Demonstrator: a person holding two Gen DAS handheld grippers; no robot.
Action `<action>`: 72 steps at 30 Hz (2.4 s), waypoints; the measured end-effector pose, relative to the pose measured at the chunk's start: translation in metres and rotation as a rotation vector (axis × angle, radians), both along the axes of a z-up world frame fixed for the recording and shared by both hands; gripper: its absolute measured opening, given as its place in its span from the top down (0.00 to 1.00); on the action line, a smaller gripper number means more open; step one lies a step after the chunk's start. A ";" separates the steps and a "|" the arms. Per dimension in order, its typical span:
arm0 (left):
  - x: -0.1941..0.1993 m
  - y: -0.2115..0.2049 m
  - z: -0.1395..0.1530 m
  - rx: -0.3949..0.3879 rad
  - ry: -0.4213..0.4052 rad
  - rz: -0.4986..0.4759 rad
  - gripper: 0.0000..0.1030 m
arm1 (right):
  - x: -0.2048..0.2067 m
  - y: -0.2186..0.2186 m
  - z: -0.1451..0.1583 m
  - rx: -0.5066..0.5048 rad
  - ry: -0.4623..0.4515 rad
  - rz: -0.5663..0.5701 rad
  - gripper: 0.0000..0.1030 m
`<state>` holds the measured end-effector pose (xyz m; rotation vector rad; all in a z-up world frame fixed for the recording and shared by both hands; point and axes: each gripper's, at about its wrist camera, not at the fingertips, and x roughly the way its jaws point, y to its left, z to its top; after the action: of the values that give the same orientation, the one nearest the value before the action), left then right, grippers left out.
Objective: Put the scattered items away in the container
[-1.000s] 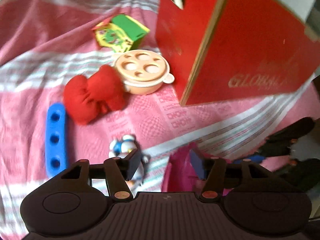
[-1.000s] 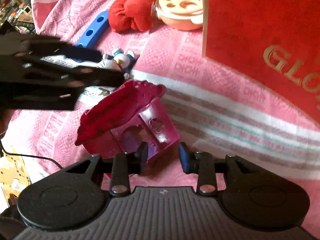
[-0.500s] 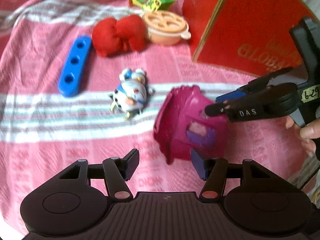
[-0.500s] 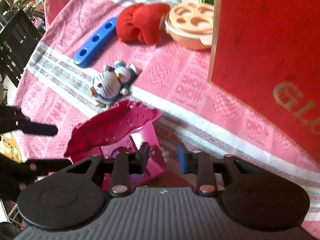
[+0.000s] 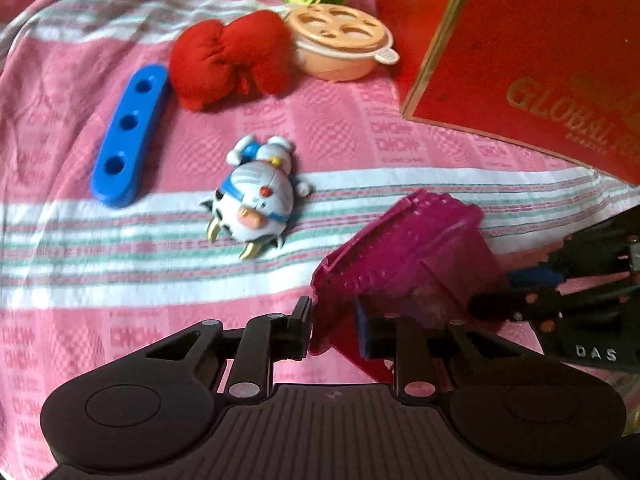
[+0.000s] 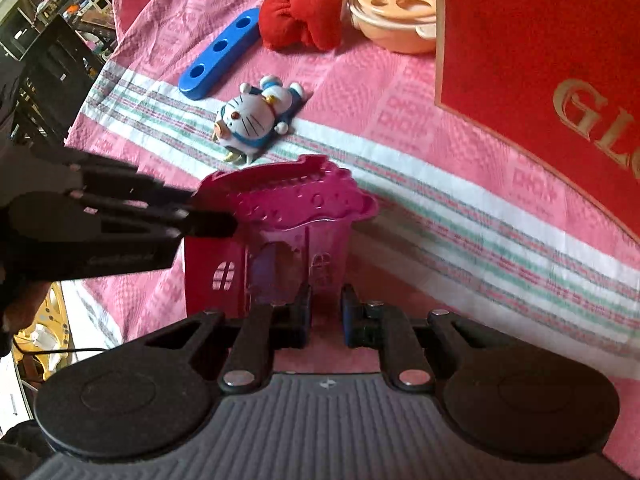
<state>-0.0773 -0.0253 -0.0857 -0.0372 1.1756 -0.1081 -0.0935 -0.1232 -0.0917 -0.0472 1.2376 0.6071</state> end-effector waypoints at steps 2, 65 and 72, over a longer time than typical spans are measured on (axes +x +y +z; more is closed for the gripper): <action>0.003 -0.001 -0.001 -0.001 0.000 -0.008 0.74 | 0.003 -0.003 0.002 0.010 0.002 -0.020 0.81; -0.010 -0.034 -0.006 0.045 0.003 -0.168 0.73 | 0.001 -0.016 -0.007 0.044 0.024 -0.238 0.74; -0.010 -0.024 -0.011 0.047 0.003 -0.213 0.42 | -0.005 -0.014 -0.003 0.034 0.027 -0.297 0.73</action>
<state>-0.0875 -0.0498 -0.0964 0.1298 1.1820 -0.2686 -0.0982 -0.1375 -0.0947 0.1720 1.2311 0.3708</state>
